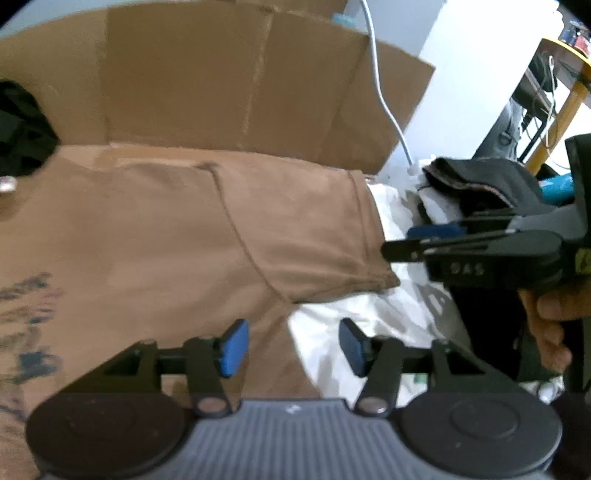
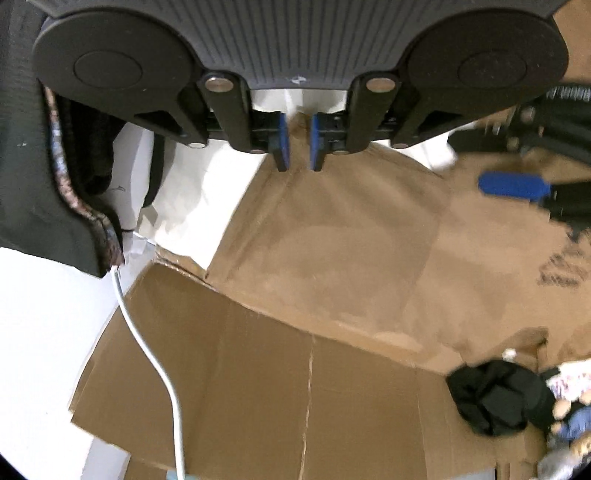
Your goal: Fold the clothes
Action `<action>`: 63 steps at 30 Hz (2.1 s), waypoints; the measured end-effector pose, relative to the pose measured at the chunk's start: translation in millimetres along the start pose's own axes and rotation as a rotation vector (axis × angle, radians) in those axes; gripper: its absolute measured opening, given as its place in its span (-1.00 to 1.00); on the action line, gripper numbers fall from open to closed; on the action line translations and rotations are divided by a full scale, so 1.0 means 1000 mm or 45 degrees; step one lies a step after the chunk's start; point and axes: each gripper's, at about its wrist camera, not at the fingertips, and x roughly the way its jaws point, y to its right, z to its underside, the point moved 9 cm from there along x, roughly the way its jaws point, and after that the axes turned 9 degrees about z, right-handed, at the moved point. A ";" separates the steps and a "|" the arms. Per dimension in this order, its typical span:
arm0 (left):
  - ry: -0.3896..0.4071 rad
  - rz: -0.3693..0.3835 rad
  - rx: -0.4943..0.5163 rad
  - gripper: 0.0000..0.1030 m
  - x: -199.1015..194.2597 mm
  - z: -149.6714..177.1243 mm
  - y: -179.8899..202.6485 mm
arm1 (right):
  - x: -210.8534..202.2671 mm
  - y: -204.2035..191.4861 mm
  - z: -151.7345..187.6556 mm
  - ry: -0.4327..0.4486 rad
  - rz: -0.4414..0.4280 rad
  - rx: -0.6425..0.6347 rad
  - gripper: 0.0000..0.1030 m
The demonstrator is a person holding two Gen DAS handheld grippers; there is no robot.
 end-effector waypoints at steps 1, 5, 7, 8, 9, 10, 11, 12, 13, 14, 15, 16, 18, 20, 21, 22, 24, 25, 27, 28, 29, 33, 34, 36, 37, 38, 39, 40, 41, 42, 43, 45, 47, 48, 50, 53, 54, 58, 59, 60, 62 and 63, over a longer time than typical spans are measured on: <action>0.011 -0.030 0.005 0.25 -0.015 -0.002 -0.008 | -0.006 -0.001 -0.003 0.019 -0.012 0.013 -0.18; 0.027 -0.088 0.002 0.26 -0.046 -0.006 -0.026 | -0.031 -0.004 -0.015 0.117 -0.001 -0.001 0.01; 0.014 -0.112 -0.003 0.26 -0.062 -0.005 -0.033 | -0.047 -0.004 -0.020 0.165 0.030 0.002 0.07; 0.005 -0.125 -0.009 0.27 -0.070 -0.004 -0.035 | -0.051 -0.004 -0.022 0.181 0.033 0.006 0.07; -0.009 -0.150 -0.030 0.30 -0.080 0.000 -0.036 | -0.053 -0.004 -0.023 0.187 0.030 0.005 0.08; -0.022 -0.172 -0.050 0.36 -0.090 0.003 -0.036 | -0.058 -0.006 -0.025 0.187 0.011 -0.004 0.08; -0.025 -0.173 -0.056 0.39 -0.095 0.004 -0.033 | -0.062 -0.008 -0.025 0.187 -0.001 -0.026 0.08; -0.014 -0.167 -0.057 0.48 -0.109 0.006 -0.025 | -0.066 -0.010 -0.025 0.187 -0.012 -0.047 0.08; -0.005 -0.164 -0.046 0.59 -0.116 0.006 -0.020 | -0.070 -0.012 -0.025 0.186 -0.021 -0.069 0.11; -0.004 -0.162 -0.042 0.63 -0.118 0.006 -0.018 | -0.072 -0.013 -0.024 0.176 -0.012 -0.089 0.12; 0.002 -0.154 -0.023 0.65 -0.128 0.007 -0.010 | -0.073 -0.013 -0.024 0.167 -0.009 -0.091 0.16; 0.002 -0.148 -0.016 0.65 -0.131 0.007 -0.007 | -0.077 -0.012 -0.023 0.149 -0.008 -0.082 0.17; 0.003 -0.148 0.003 0.65 -0.143 0.008 0.001 | -0.082 -0.013 -0.022 0.138 -0.010 -0.050 0.18; 0.000 -0.147 0.004 0.65 -0.149 0.008 0.003 | -0.092 -0.018 -0.021 0.141 -0.014 -0.050 0.21; -0.004 -0.140 -0.001 0.65 -0.153 0.008 0.006 | -0.097 -0.020 -0.021 0.140 -0.020 -0.045 0.22; -0.004 -0.137 0.001 0.69 -0.157 0.008 0.007 | -0.101 -0.021 -0.021 0.139 -0.026 -0.039 0.23; -0.015 -0.169 -0.007 0.84 -0.169 0.013 0.012 | -0.109 -0.022 -0.021 0.140 -0.032 -0.019 0.28; -0.029 -0.201 -0.014 0.89 -0.172 0.017 0.013 | -0.114 -0.023 -0.022 0.140 -0.035 -0.011 0.35; -0.049 -0.215 -0.013 0.89 -0.176 0.023 0.015 | -0.126 -0.024 -0.025 0.156 -0.025 -0.014 0.44; -0.064 -0.222 -0.013 0.90 -0.180 0.028 0.016 | -0.131 -0.026 -0.025 0.147 -0.034 -0.006 0.45; -0.070 -0.220 -0.019 0.91 -0.181 0.031 0.017 | -0.135 -0.027 -0.024 0.137 -0.043 0.001 0.46; -0.073 -0.245 -0.080 0.98 -0.195 0.048 0.010 | -0.146 -0.035 -0.016 0.102 -0.061 0.005 0.64; -0.081 -0.255 -0.096 0.98 -0.201 0.054 0.006 | -0.148 -0.036 -0.014 0.104 -0.055 0.000 0.73; -0.097 -0.275 -0.128 0.99 -0.214 0.067 -0.002 | -0.150 -0.040 -0.010 0.096 -0.059 0.001 0.79; -0.098 -0.286 -0.139 0.99 -0.220 0.071 -0.005 | -0.151 -0.042 -0.008 0.087 -0.071 0.003 0.79; -0.100 -0.296 -0.150 0.99 -0.227 0.075 -0.008 | -0.152 -0.044 -0.007 0.080 -0.086 0.004 0.79; -0.102 -0.308 -0.159 0.99 -0.233 0.079 -0.011 | -0.153 -0.046 -0.008 0.076 -0.095 0.001 0.80; -0.105 -0.331 -0.161 0.99 -0.242 0.084 -0.016 | -0.155 -0.052 -0.009 0.069 -0.119 -0.016 0.83; -0.108 -0.356 -0.163 0.99 -0.252 0.088 -0.020 | -0.158 -0.057 -0.012 0.055 -0.135 -0.048 0.87; -0.106 -0.394 -0.166 0.99 -0.264 0.093 -0.026 | -0.161 -0.062 -0.016 0.041 -0.150 -0.081 0.94; -0.103 -0.429 -0.169 0.99 -0.276 0.098 -0.032 | -0.164 -0.067 -0.019 0.029 -0.165 -0.113 0.99; -0.100 -0.435 -0.171 1.00 -0.292 0.105 -0.041 | -0.177 -0.076 -0.029 0.038 -0.189 -0.180 1.00; -0.100 -0.437 -0.171 1.00 -0.305 0.110 -0.047 | -0.192 -0.087 -0.036 0.068 -0.258 -0.261 1.00; -0.093 -0.456 -0.169 1.00 -0.313 0.113 -0.052 | -0.200 -0.094 -0.039 0.094 -0.312 -0.308 1.00; -0.080 -0.495 -0.180 1.00 -0.326 0.118 -0.063 | -0.216 -0.104 -0.040 0.147 -0.375 -0.416 1.00; -0.070 -0.552 -0.225 1.00 -0.340 0.129 -0.080 | -0.223 -0.117 -0.036 0.101 -0.395 -0.507 1.00; -0.067 -0.566 -0.239 1.00 -0.345 0.133 -0.086 | -0.225 -0.121 -0.034 0.086 -0.412 -0.524 1.00; -0.112 -0.532 -0.300 1.00 -0.352 0.142 -0.096 | -0.229 -0.142 -0.028 0.078 -0.452 -0.529 1.00; -0.118 -0.522 -0.297 1.00 -0.353 0.143 -0.096 | -0.229 -0.147 -0.026 0.081 -0.460 -0.508 1.00; -0.085 -0.539 -0.287 1.00 -0.358 0.141 -0.095 | -0.231 -0.150 -0.024 0.080 -0.466 -0.491 1.00; -0.065 -0.545 -0.260 1.00 -0.366 0.140 -0.094 | -0.232 -0.161 -0.017 0.079 -0.481 -0.423 1.00; -0.063 -0.546 -0.261 1.00 -0.367 0.141 -0.094 | -0.233 -0.163 -0.016 0.081 -0.485 -0.405 1.00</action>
